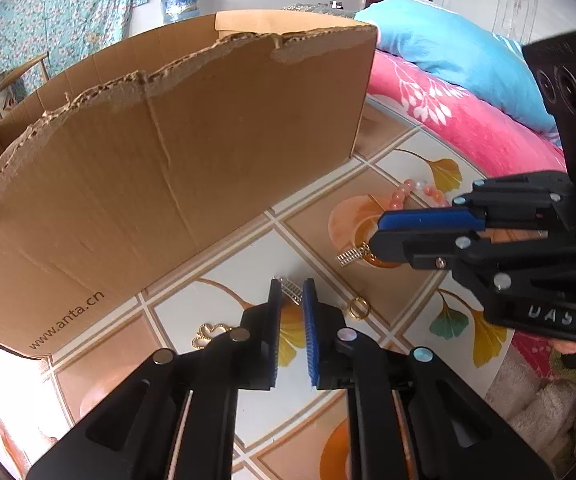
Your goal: Organize jewelry
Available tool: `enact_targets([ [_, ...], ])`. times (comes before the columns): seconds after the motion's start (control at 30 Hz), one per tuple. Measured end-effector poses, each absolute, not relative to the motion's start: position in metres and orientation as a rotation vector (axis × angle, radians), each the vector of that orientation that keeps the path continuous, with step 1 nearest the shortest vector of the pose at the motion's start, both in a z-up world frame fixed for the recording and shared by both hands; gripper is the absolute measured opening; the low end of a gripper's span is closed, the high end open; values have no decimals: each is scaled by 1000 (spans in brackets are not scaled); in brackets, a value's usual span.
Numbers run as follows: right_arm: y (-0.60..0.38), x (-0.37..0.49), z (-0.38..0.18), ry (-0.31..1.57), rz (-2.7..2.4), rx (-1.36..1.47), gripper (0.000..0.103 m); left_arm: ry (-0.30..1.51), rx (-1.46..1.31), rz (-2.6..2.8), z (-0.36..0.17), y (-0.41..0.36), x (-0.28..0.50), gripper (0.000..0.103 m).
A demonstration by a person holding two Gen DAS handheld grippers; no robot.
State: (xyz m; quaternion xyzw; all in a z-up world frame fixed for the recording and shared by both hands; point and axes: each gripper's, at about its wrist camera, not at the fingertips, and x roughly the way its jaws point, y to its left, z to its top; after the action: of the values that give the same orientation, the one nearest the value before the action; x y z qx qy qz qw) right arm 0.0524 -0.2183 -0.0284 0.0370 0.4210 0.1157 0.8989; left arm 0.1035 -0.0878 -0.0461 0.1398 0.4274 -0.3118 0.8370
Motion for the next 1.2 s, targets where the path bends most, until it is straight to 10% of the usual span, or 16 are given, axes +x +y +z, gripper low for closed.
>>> enact_targets([
  [1.2,-192,72,-33,964,426,-303,16,857,379,-713,-47,-89,105,5],
])
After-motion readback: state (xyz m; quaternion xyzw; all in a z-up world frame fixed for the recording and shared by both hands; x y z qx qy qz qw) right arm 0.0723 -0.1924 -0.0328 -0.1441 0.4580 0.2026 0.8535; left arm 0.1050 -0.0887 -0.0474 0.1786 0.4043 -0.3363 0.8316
